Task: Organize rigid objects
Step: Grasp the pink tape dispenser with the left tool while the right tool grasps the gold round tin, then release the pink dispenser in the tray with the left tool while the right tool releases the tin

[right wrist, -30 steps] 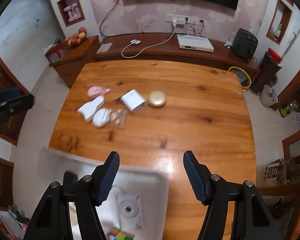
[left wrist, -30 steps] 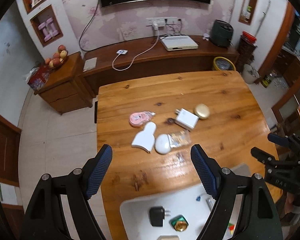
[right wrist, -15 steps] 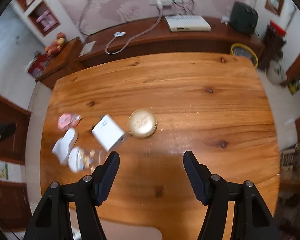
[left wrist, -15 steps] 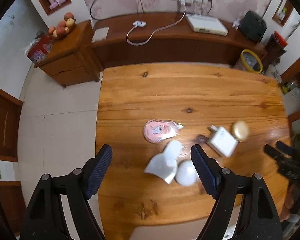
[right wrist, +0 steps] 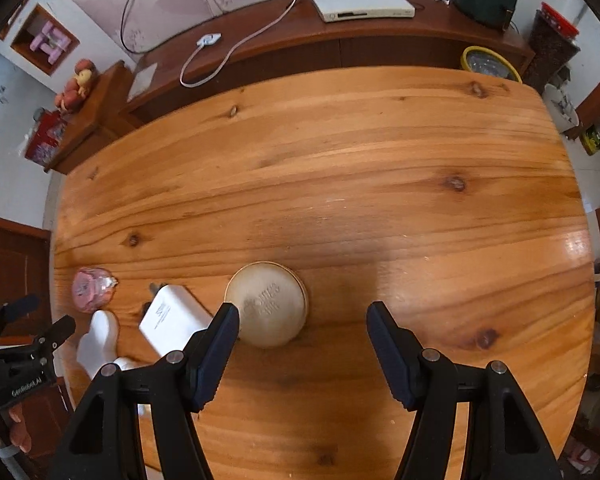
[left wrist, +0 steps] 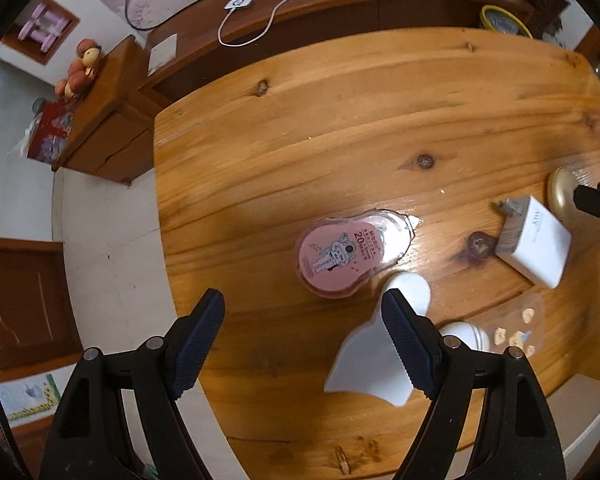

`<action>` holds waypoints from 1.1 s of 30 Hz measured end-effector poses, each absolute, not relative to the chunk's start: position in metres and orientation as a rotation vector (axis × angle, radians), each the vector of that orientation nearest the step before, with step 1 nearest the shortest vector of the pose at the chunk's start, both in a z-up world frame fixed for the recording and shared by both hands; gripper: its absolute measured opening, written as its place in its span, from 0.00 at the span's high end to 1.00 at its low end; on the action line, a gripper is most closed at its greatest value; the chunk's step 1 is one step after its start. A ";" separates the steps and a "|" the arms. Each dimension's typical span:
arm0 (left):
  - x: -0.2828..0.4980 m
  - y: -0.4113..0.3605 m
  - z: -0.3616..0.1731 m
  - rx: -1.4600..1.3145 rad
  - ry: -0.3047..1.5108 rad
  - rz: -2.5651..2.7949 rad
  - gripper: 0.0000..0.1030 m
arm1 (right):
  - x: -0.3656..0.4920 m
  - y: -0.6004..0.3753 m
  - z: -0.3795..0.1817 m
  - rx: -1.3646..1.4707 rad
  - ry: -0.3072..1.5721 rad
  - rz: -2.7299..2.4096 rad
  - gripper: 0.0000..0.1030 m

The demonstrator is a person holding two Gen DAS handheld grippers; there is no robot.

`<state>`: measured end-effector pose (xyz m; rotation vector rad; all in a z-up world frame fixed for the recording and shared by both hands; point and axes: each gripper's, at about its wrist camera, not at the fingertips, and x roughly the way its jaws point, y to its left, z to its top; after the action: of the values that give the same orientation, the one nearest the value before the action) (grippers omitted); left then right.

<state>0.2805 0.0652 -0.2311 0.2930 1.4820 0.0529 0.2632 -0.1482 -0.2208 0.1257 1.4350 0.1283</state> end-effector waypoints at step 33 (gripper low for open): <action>0.285 0.068 -0.223 0.103 1.460 0.121 0.48 | 0.244 -0.148 -0.211 0.090 1.425 0.121 0.46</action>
<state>0.2852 0.0681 -0.2232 0.1035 1.4604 0.1206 0.2437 -0.1482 -0.2106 0.0896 1.4247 0.1210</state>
